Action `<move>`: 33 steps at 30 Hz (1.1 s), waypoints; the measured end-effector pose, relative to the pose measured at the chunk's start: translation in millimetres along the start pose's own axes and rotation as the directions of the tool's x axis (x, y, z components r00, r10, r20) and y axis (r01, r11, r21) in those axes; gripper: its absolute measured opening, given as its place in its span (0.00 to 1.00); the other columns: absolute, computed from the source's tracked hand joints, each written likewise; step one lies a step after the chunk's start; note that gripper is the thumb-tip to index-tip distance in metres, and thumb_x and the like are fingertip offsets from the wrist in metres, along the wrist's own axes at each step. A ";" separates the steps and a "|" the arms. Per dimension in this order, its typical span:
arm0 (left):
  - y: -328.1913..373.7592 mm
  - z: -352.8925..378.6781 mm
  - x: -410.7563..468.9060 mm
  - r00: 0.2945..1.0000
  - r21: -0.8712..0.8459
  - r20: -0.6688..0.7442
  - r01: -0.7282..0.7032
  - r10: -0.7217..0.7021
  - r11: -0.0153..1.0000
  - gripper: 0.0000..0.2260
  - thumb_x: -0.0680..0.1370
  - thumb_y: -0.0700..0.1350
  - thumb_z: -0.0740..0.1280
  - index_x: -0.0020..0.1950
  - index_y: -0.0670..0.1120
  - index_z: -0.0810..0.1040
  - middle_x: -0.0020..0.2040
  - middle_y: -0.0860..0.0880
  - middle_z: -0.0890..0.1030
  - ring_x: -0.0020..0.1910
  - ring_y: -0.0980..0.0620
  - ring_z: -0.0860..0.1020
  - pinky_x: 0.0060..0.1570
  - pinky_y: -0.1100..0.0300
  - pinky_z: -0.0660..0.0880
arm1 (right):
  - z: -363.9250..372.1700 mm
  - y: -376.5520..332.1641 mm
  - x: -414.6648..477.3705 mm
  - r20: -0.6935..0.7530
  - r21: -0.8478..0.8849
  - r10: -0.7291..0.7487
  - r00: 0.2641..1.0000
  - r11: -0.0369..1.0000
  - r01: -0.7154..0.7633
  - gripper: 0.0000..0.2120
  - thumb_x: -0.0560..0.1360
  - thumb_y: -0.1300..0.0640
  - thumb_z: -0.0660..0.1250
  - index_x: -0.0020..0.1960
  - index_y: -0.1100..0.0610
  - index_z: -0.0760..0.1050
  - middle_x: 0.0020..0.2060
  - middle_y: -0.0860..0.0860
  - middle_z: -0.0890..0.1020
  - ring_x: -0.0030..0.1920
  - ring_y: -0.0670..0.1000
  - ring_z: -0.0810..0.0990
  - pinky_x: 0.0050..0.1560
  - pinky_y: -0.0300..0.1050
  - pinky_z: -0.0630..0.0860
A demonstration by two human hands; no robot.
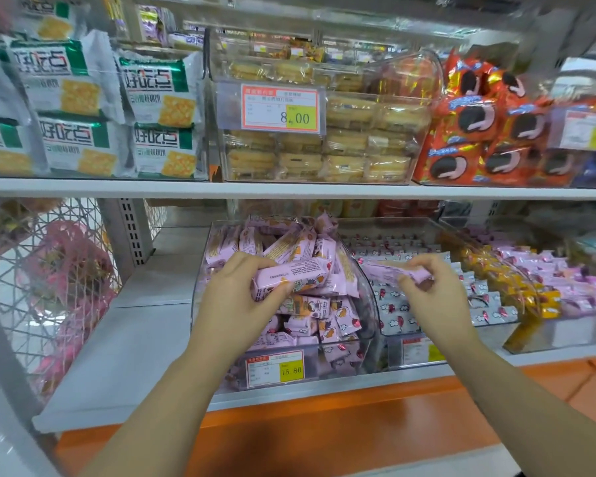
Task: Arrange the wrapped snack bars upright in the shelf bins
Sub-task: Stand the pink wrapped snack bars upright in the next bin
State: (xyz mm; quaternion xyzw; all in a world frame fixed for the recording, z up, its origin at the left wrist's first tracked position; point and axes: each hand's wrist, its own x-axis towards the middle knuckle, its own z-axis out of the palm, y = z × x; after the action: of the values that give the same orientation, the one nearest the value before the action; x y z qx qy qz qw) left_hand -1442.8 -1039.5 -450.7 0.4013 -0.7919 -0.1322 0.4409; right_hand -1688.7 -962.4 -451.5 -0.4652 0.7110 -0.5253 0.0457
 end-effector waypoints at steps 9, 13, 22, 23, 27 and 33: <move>12.3 12.6 4.2 0.997 -0.094 0.029 -0.067 0.070 0.993 0.11 0.72 0.51 0.71 0.53 0.54 0.77 0.48 0.60 0.73 0.48 0.62 0.72 0.46 0.71 0.67 | -8.4 -16.1 -4.0 0.226 0.007 -0.094 0.970 0.995 0.095 0.17 0.75 0.53 0.67 0.63 0.46 0.71 0.57 0.40 0.74 0.59 0.42 0.73 0.57 0.38 0.68; 22.6 14.9 1.0 0.986 -0.182 0.098 -0.113 0.132 0.977 0.12 0.71 0.52 0.71 0.52 0.59 0.74 0.49 0.63 0.74 0.52 0.67 0.71 0.48 0.77 0.65 | -3.7 -38.4 -12.9 0.509 0.205 -0.213 0.834 0.971 0.122 0.22 0.74 0.59 0.69 0.60 0.37 0.70 0.58 0.36 0.76 0.52 0.41 0.78 0.52 0.36 0.77; 8.4 18.4 2.6 0.988 -0.034 0.089 -0.123 0.125 0.992 0.15 0.75 0.48 0.69 0.61 0.51 0.77 0.57 0.57 0.75 0.51 0.63 0.73 0.60 0.64 0.69 | 3.4 -19.7 -13.6 0.090 0.173 -0.048 0.995 0.984 0.032 0.09 0.73 0.57 0.70 0.50 0.48 0.73 0.44 0.40 0.77 0.36 0.41 0.78 0.36 0.36 0.74; 7.1 19.8 2.7 0.986 0.023 0.078 -0.146 0.144 0.989 0.13 0.74 0.47 0.70 0.59 0.50 0.79 0.56 0.55 0.76 0.51 0.58 0.75 0.59 0.53 0.71 | 5.4 -13.6 -11.9 0.050 0.148 0.010 0.999 0.989 -0.017 0.09 0.73 0.55 0.70 0.51 0.49 0.72 0.44 0.40 0.76 0.36 0.46 0.79 0.36 0.42 0.75; 3.9 23.7 3.8 0.989 0.126 0.061 -0.139 0.132 0.982 0.09 0.74 0.45 0.71 0.53 0.51 0.80 0.53 0.55 0.78 0.51 0.51 0.77 0.57 0.52 0.65 | 17.5 1.9 -3.5 0.063 -0.045 0.041 0.997 0.998 -0.038 0.10 0.74 0.55 0.69 0.49 0.55 0.67 0.42 0.48 0.72 0.35 0.48 0.71 0.33 0.42 0.64; -8.5 16.9 8.8 0.997 0.195 -0.015 -0.077 0.081 0.978 0.08 0.74 0.42 0.70 0.51 0.51 0.81 0.52 0.54 0.79 0.51 0.49 0.77 0.56 0.54 0.62 | 19.2 0.6 9.7 0.259 -0.152 -0.021 0.966 0.986 0.062 0.15 0.77 0.59 0.63 0.62 0.49 0.69 0.65 0.51 0.71 0.51 0.46 0.73 0.48 0.40 0.68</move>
State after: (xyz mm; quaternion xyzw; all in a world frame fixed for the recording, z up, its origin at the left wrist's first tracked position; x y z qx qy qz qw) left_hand -1454.6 -1054.0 -460.0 0.4121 -0.8112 -0.0321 0.4136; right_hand -1683.9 -982.8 -456.4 -0.5463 0.7288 -0.4031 0.0888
